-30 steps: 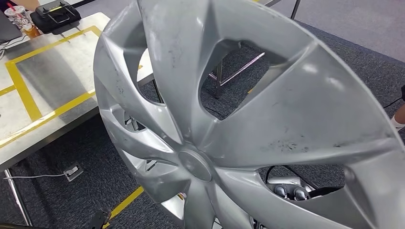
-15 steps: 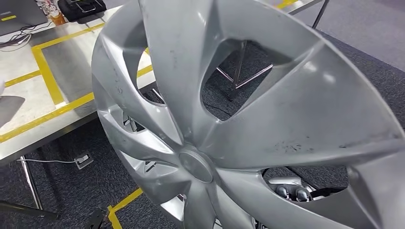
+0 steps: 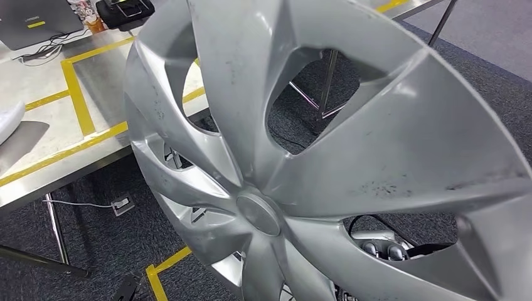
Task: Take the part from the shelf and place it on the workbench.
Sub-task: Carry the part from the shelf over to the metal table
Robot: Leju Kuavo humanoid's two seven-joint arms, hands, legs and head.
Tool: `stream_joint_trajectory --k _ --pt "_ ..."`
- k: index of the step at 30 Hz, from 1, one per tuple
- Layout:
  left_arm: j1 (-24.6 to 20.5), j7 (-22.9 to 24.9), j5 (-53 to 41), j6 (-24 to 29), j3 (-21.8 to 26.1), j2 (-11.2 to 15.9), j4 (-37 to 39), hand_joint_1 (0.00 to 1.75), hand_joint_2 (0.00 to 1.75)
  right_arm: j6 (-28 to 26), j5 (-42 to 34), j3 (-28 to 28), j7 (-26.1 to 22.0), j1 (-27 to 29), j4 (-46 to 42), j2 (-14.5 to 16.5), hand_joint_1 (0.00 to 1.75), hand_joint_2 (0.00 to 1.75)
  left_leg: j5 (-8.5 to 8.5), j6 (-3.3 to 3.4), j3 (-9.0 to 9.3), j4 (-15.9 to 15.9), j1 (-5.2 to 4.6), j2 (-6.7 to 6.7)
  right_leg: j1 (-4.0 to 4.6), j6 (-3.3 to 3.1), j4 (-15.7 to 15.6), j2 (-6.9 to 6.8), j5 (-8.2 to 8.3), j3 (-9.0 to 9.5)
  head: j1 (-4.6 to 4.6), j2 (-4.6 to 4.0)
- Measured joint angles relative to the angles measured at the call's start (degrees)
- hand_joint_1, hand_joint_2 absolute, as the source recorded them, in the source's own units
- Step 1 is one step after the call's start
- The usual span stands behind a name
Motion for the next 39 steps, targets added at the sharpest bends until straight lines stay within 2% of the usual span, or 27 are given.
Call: stream_joint_trajectory --k 1,2,4,6,8,9,11,12,15,16,17,18,20,22,24,26,28,30,31,32,33,35,36,37,39 --pt "0.05 0.0 -0.13 -0.05 0.09 -0.02 0.0 0.0 1.75 0.05 0.06 0.01 -0.01 0.02 0.02 0.0 1.24 1.75 0.06 -0.05 -0.89 1.35 0.04 0.13 0.03 -0.05 0.01 -0.27 -0.05 0.03 -0.01 0.0" --pt "0.09 0.0 -0.22 -0.09 0.16 -0.01 -0.01 0.0 1.75 0.08 0.11 0.01 -0.02 0.03 0.04 0.0 1.24 1.75 1.16 -0.01 -0.66 0.46 0.07 0.26 0.06 -0.08 0.01 -0.51 -0.09 0.09 -0.01 0.0" --pt "0.11 0.01 -0.38 -0.14 0.45 0.09 -0.04 0.0 1.75 0.11 0.23 0.02 -0.08 0.01 0.05 0.03 1.24 1.75 5.04 0.37 2.77 -6.84 0.01 1.0 0.12 0.0 0.0 -0.98 -0.25 0.36 -0.01 0.0" --pt "0.04 0.02 -0.53 -0.19 0.76 0.2 -0.17 0.0 1.75 0.12 0.4 0.01 -0.15 -0.01 0.05 0.07 1.24 1.75 7.09 0.94 5.91 -13.27 -0.46 2.11 0.43 0.29 0.02 -1.4 -0.46 0.49 0.02 0.0" --pt "0.08 0.04 -0.63 -0.21 1.0 0.24 -0.33 0.0 1.75 0.12 0.6 0.02 -0.17 -0.02 0.05 0.07 1.24 1.75 6.95 1.47 6.41 -14.65 -0.94 2.22 0.63 0.75 -0.05 -1.92 -0.6 0.53 0.04 0.0" --pt "0.17 0.04 -0.67 -0.21 1.15 0.25 -0.39 0.0 1.75 0.11 0.67 0.03 -0.18 -0.04 0.04 0.08 1.24 1.75 7.06 1.8 6.56 -14.81 -0.97 1.84 0.63 1.03 -0.15 -2.24 -0.67 0.64 0.04 0.0" --pt "0.42 0.05 -0.68 -0.19 1.44 0.21 -0.51 0.0 1.75 0.11 0.76 0.04 -0.17 -0.1 0.0 0.09 1.24 1.75 7.43 2.48 7.17 -15.46 -0.76 1.13 0.54 1.42 0.93 -1.98 -1.42 0.25 0.11 0.0" --pt "0.49 0.05 -0.68 -0.18 1.53 0.19 -0.58 0.0 1.75 0.1 0.78 0.02 -0.18 -0.12 -0.03 0.08 1.24 1.75 7.67 2.82 7.48 -15.79 -0.59 0.79 0.51 1.38 2.99 -1.49 -2.47 -0.7 0.18 0.0" --pt "0.69 0.07 -0.68 -0.19 1.58 0.09 -0.68 0.0 1.75 0.1 0.83 -0.01 -0.18 -0.04 -0.04 0.06 1.24 1.75 7.84 3.27 7.44 -15.95 -0.4 -0.33 0.4 1.0 13.8 -0.24 -6.67 -6.09 0.29 0.0" --pt "0.81 0.07 -0.68 -0.21 1.58 0.06 -0.68 0.0 1.75 0.1 0.86 -0.01 -0.17 -0.02 -0.04 0.04 1.24 1.75 7.83 3.28 7.43 -15.93 -0.4 -0.73 0.37 1.17 15.95 -0.15 -7.14 -7.27 0.29 0.0" --pt "0.92 0.07 -0.68 -0.23 1.58 0.03 -0.68 0.0 1.75 0.1 0.87 -0.01 -0.17 -0.02 -0.03 0.03 1.24 1.75 7.82 3.27 7.44 -15.9 -0.37 -1.16 0.3 1.55 15.85 -0.09 -6.67 -7.39 0.3 0.0" --pt "1.0 0.07 -0.68 -0.25 1.58 -0.01 -0.68 0.0 1.75 0.11 0.88 -0.01 -0.17 -0.03 -0.03 0.01 1.24 1.75 7.79 3.21 7.48 -15.84 -0.34 -1.61 0.18 2.04 13.59 -0.01 -5.43 -6.45 0.3 0.0" --pt "1.04 0.07 -0.68 -0.26 1.58 -0.09 -0.69 0.0 1.75 0.1 0.88 -0.01 -0.16 -0.07 -0.03 0.0 1.24 1.75 7.6 2.87 7.37 -15.46 -0.35 -2.48 -0.14 2.77 5.71 0.9 -2.2 -2.9 0.34 0.0" --pt "1.19 0.08 -0.68 -0.25 1.61 -0.08 -0.8 0.0 1.75 0.1 0.88 0.02 -0.15 -0.06 -0.05 0.01 1.24 1.75 7.33 2.25 6.98 -14.91 -0.52 -3.13 -0.22 2.4 1.02 1.72 -0.43 -0.74 0.32 0.0" --pt "1.5 0.1 -0.68 -0.19 1.66 -0.01 -0.93 0.0 1.75 0.1 0.88 0.04 -0.15 -0.06 -0.08 0.02 1.24 1.75 7.24 1.64 6.73 -14.73 -0.48 -3.49 -0.02 1.56 0.54 1.59 -0.12 -0.49 0.3 0.0" --pt "1.81 0.11 -0.68 -0.15 1.69 0.08 -1.0 0.0 1.75 0.1 0.88 0.05 -0.14 -0.1 -0.09 0.07 1.24 1.75 6.64 1.06 6.37 -13.95 -0.27 -2.82 -0.12 0.98 0.4 1.2 -0.05 -0.28 0.24 0.0" --pt "1.92 0.12 -0.68 -0.09 1.76 0.18 -1.1 0.0 1.75 0.1 0.87 0.06 -0.13 -0.12 -0.11 0.15 1.24 1.75 4.14 0.51 4.34 -9.43 -0.16 -1.21 -0.27 0.42 0.29 0.7 -0.1 0.0 0.06 0.0" --pt "1.93 0.12 -0.68 -0.04 1.82 0.21 -1.18 0.0 1.75 0.1 0.86 0.07 -0.13 -0.08 -0.12 0.19 1.24 1.75 0.9 0.18 0.68 -1.87 -0.09 -0.13 -0.13 0.08 0.3 0.16 -0.22 0.08 -0.04 0.0" --pt "1.98 0.12 -0.68 -0.04 1.82 0.2 -1.19 0.0 1.75 0.1 0.87 0.07 -0.12 -0.07 -0.12 0.2 1.24 1.75 0.2 0.14 -0.72 0.79 -0.07 0.07 -0.06 0.05 0.31 -0.12 -0.26 0.08 -0.04 0.0" --pt "2.04 0.13 -0.68 -0.05 1.82 0.18 -1.19 0.0 1.75 0.1 0.88 0.08 -0.11 -0.06 -0.12 0.2 1.24 1.75 0.52 0.16 -1.17 1.47 -0.07 0.18 -0.01 0.02 0.31 -0.37 -0.29 0.1 -0.05 0.0" --pt "2.08 0.13 -0.68 -0.06 1.83 0.19 -1.2 0.0 1.75 0.1 0.9 0.08 -0.11 -0.06 -0.12 0.21 1.24 1.75 1.84 0.29 -0.45 -0.18 -0.09 0.3 0.04 0.0 0.31 -0.63 -0.32 0.16 -0.05 0.0" --pt "2.06 0.13 -0.68 -0.06 1.87 0.27 -1.31 0.0 1.75 0.1 0.9 0.08 -0.11 -0.08 -0.12 0.26 1.24 1.75 5.29 0.85 3.42 -7.9 -0.29 1.23 0.18 0.08 0.31 -1.08 -0.42 0.35 -0.04 0.0" --pt "1.99 0.12 -0.68 -0.07 1.88 0.32 -1.38 0.0 1.75 0.1 0.9 0.08 -0.11 -0.1 -0.12 0.29 1.24 1.75 6.35 1.18 5.14 -11.32 -0.52 1.83 0.36 0.2 0.32 -1.28 -0.5 0.38 -0.03 0.0" --pt "1.92 0.12 -0.68 -0.07 1.9 0.36 -1.45 0.0 1.75 0.1 0.9 0.08 -0.11 -0.1 -0.12 0.32 1.24 1.75 6.76 1.48 6.15 -13.43 -0.76 2.25 0.5 0.38 0.33 -1.5 -0.58 0.38 -0.01 0.0" --pt "1.91 0.12 -0.68 -0.05 1.91 0.42 -1.56 0.0 1.75 0.1 0.89 0.09 -0.11 -0.11 -0.12 0.36 1.24 1.75 6.65 1.97 6.34 -14.29 -1.17 2.04 0.66 0.87 0.22 -2.04 -0.7 0.41 -0.01 0.0"
